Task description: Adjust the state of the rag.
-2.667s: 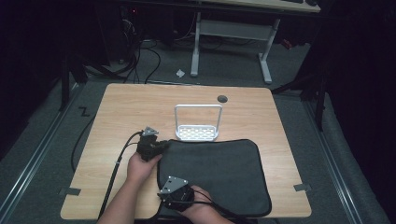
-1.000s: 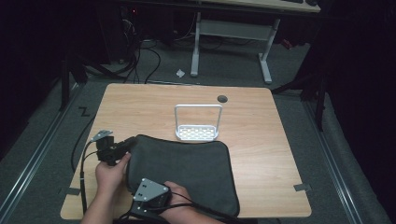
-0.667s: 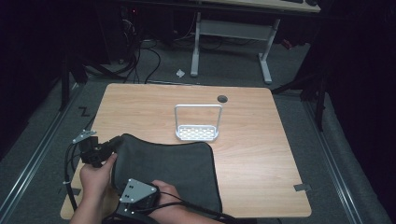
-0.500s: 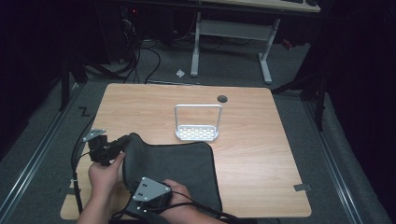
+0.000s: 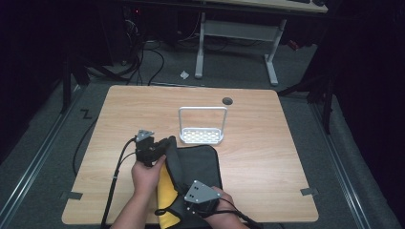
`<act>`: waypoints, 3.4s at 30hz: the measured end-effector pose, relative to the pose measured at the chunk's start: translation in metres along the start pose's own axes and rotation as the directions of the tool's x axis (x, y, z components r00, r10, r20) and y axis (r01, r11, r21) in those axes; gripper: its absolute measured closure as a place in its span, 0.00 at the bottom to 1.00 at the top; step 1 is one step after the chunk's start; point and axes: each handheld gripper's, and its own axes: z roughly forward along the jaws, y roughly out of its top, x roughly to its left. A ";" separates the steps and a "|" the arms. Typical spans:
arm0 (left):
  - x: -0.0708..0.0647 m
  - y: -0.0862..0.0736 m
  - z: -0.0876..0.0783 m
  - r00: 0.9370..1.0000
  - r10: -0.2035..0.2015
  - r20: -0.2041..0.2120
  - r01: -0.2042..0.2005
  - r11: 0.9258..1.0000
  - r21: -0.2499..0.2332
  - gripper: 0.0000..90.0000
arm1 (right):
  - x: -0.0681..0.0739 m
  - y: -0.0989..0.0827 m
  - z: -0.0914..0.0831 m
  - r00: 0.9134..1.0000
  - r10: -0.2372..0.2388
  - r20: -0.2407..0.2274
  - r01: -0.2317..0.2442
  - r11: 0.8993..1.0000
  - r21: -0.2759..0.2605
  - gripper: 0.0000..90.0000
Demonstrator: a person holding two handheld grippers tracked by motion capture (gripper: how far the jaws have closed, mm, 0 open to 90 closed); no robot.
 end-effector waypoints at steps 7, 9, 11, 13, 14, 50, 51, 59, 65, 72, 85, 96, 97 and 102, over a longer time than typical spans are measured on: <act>-0.020 0.003 0.012 0.999 0.025 0.021 -0.025 1.000 0.000 0.91 | -0.009 -0.014 -0.015 0.999 0.012 0.030 -0.013 1.000 0.019 0.92; -0.025 0.004 0.014 0.999 0.033 0.033 -0.033 0.999 0.005 0.91 | -0.010 -0.017 -0.020 0.999 0.010 0.041 -0.011 1.000 0.021 0.91; -0.030 0.005 0.017 0.998 0.045 0.039 -0.046 0.999 0.013 0.91 | -0.012 -0.020 -0.025 0.998 -0.001 0.059 -0.001 1.000 0.031 0.91; -0.035 0.005 0.022 0.997 0.059 0.047 -0.061 0.998 0.035 0.90 | -0.014 -0.024 -0.029 0.998 0.004 0.066 -0.007 0.999 0.042 0.91; -0.038 0.004 0.025 0.996 0.072 0.049 -0.074 0.996 0.044 0.90 | -0.015 -0.026 -0.031 0.998 0.008 0.068 -0.011 0.999 0.049 0.91; -0.092 -0.003 0.081 0.979 0.104 0.174 -0.129 0.982 0.139 0.63 | -0.044 -0.058 -0.062 0.979 0.124 0.163 -0.134 0.990 0.048 0.72; -0.093 -0.004 0.081 0.977 0.099 0.189 -0.127 0.981 0.146 0.60 | -0.046 -0.057 -0.064 0.977 0.137 0.165 -0.146 0.988 0.042 0.72; -0.096 -0.005 0.060 0.967 0.138 0.213 -0.162 0.982 0.098 0.55 | -0.059 -0.060 -0.067 0.968 0.156 0.198 -0.166 0.985 0.037 0.80; -0.077 -0.015 0.028 0.969 0.183 0.168 -0.199 0.976 0.084 0.61 | -0.068 -0.068 -0.059 0.965 0.169 0.200 -0.187 0.979 0.078 0.87; -0.045 -0.041 -0.014 0.975 0.187 0.123 -0.201 0.973 0.116 0.67 | -0.072 -0.073 -0.048 0.965 0.183 0.188 -0.206 0.972 0.114 0.90; -0.029 -0.074 -0.020 0.950 0.283 0.134 -0.307 0.928 0.212 0.76 | -0.098 -0.062 0.002 0.963 0.193 0.186 -0.228 0.956 0.187 0.92; -0.028 -0.077 -0.021 0.946 0.284 0.158 -0.312 0.929 0.199 0.77 | -0.106 -0.069 0.017 0.961 0.205 0.184 -0.249 0.934 0.258 0.92; -0.029 -0.077 -0.021 0.943 0.289 0.165 -0.319 0.926 0.200 0.77 | -0.105 -0.070 0.015 0.959 0.214 0.183 -0.257 0.931 0.259 0.93; -0.038 -0.081 -0.023 0.930 0.298 0.214 -0.341 0.916 0.210 0.77 | -0.101 -0.077 -0.001 0.960 0.220 0.174 -0.261 0.929 0.264 0.92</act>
